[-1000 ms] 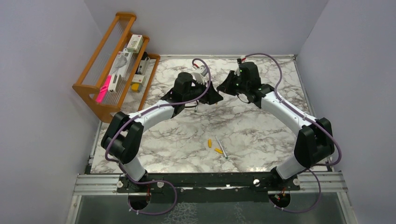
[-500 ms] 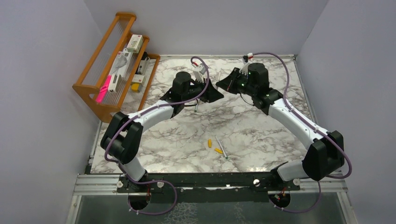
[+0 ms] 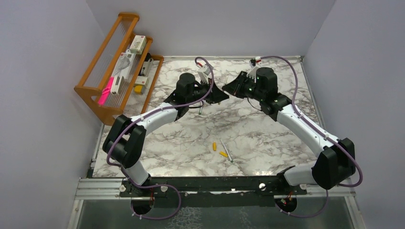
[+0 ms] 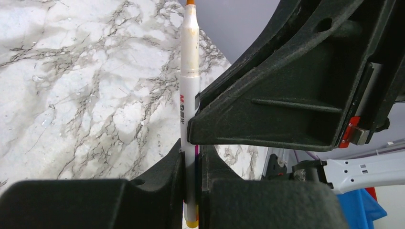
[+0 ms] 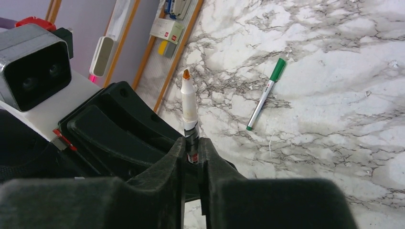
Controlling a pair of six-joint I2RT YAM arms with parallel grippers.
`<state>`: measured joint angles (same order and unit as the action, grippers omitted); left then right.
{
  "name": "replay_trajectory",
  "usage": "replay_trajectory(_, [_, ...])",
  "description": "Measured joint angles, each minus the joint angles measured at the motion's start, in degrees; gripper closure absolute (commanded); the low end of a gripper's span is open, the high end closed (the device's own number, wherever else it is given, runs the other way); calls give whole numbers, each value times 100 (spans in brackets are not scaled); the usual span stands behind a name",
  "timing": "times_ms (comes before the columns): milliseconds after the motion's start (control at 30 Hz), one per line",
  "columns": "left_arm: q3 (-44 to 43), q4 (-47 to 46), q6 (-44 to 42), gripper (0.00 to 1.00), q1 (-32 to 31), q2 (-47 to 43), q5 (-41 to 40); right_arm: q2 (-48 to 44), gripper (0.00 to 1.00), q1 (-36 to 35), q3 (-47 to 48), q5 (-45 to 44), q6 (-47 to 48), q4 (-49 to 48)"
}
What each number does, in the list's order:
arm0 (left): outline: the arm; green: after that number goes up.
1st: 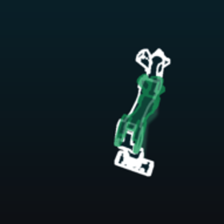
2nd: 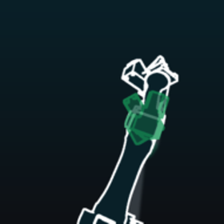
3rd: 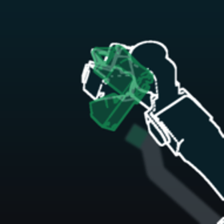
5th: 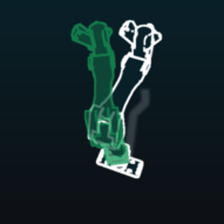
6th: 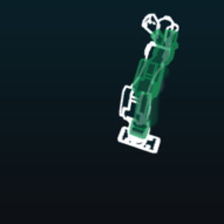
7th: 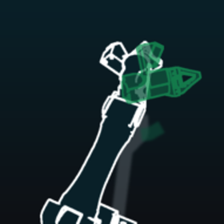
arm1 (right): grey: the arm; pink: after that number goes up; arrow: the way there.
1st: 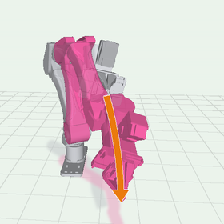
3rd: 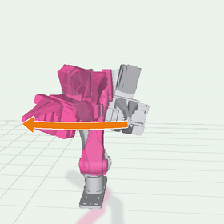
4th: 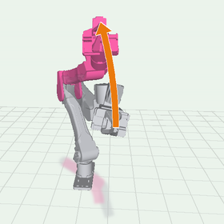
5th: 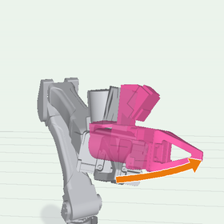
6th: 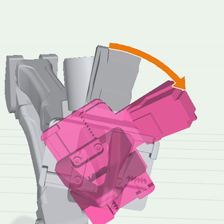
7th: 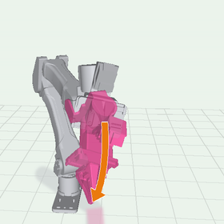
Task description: Insert the pens into the pen caps
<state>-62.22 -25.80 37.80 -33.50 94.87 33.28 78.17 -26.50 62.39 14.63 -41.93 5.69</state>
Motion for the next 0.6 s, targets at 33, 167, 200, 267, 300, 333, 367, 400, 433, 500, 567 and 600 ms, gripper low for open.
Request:
replay_trajectory(33, [0,-24,-7,100,2,0,24,-9,73,0,4,-17,17,13])
replay_trajectory(167, [0,-37,-55,100,50,0,107,-20,57,-2,144,-199,127,208])
replay_trajectory(200, [0,-42,-66,100,92,0,122,-26,56,-2,212,-271,166,269])
replay_trajectory(267, [2,-55,-94,100,238,0,155,-94,54,-2,313,-437,267,385])
replay_trajectory(300, [7,-59,-105,100,308,0,170,-155,54,-2,330,-518,328,424])
replay_trajectory(333, [24,-76,-114,100,428,0,186,-223,55,-2,332,-590,391,479])
replay_trajectory(367, [50,-85,-122,100,562,0,199,-293,58,-2,332,-647,481,540])
replay_trajectory(400, [85,-92,-129,100,686,0,208,-356,60,-2,332,-688,595,612])
replay_trajectory(433, [125,-87,-131,100,798,0,212,-409,61,-2,332,-723,728,704])
replay_trajectory(500, [186,-17,-160,100,1016,0,212,-472,61,-2,332,-761,984,933])
replay_trajectory(567, [192,153,-264,100,1156,0,208,-479,61,-24,306,-785,1235,1235])
replay_trajectory(600, [190,251,-337,100,1178,0,205,-472,60,-83,267,-831,1338,1392])
